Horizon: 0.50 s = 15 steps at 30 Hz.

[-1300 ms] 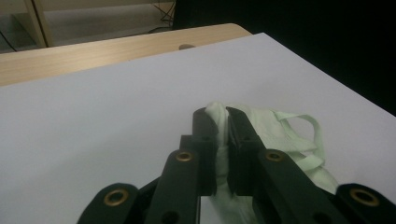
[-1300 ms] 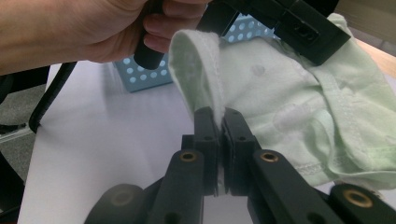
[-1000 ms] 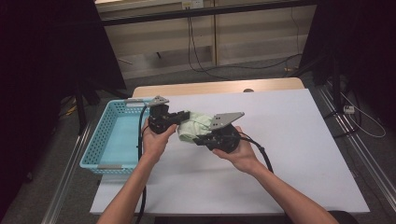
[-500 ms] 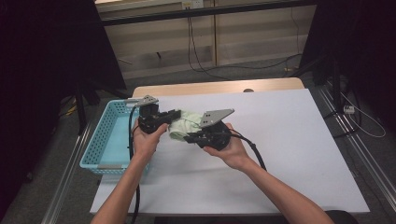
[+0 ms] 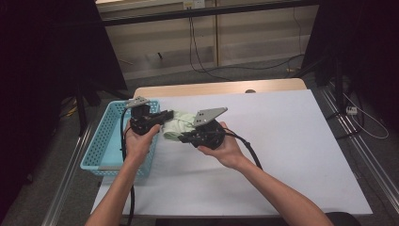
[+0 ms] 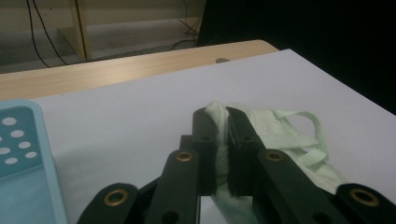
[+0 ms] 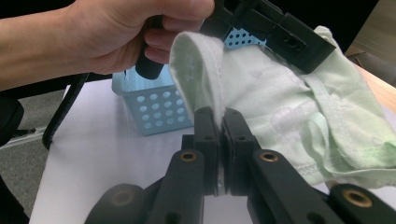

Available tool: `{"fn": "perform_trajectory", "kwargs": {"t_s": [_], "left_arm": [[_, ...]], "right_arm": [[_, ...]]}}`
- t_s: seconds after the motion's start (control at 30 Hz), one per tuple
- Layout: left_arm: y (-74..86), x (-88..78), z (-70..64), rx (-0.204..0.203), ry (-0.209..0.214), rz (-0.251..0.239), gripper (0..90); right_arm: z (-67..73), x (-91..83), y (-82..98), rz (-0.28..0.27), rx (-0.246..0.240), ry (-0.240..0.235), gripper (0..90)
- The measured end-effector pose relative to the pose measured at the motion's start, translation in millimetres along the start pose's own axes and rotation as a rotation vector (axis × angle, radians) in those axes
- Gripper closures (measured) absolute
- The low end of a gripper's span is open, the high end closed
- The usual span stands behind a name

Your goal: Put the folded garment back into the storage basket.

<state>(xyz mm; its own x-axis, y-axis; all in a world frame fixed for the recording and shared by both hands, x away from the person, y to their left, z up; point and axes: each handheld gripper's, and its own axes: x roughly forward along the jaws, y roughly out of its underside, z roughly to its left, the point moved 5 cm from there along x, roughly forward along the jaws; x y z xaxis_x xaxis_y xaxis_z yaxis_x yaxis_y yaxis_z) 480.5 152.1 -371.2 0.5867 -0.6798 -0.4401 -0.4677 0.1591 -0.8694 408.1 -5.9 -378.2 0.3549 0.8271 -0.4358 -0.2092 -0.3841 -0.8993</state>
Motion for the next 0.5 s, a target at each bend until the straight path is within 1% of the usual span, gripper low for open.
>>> {"fn": "perform_trajectory", "kwargs": {"t_s": [0.17,0.23,0.33,0.43,0.5], "left_arm": [[-6.0,-6.6,5.2,0.001,-0.018,-0.014,83.7],[-6.0,-8.4,7.0,0.004,-0.026,-0.012,83.6],[-5.4,-11.0,9.9,-0.011,-0.027,-0.027,83.7],[-5.6,-14.3,12.7,-0.007,-0.038,-0.022,83.7],[-7.0,-16.6,14.1,-0.008,-0.040,-0.030,83.7]], "right_arm": [[-0.4,5.8,-5.7,-0.012,0.001,-0.005,87.1],[0.4,9.7,-8.2,-0.011,-0.005,-0.009,87.1],[2.5,14.4,-10.5,-0.017,-0.006,-0.015,87.1],[3.3,18.7,-11.4,-0.018,-0.004,-0.020,87.1],[3.5,20.7,-12.1,-0.017,-0.005,-0.020,87.1]]}}
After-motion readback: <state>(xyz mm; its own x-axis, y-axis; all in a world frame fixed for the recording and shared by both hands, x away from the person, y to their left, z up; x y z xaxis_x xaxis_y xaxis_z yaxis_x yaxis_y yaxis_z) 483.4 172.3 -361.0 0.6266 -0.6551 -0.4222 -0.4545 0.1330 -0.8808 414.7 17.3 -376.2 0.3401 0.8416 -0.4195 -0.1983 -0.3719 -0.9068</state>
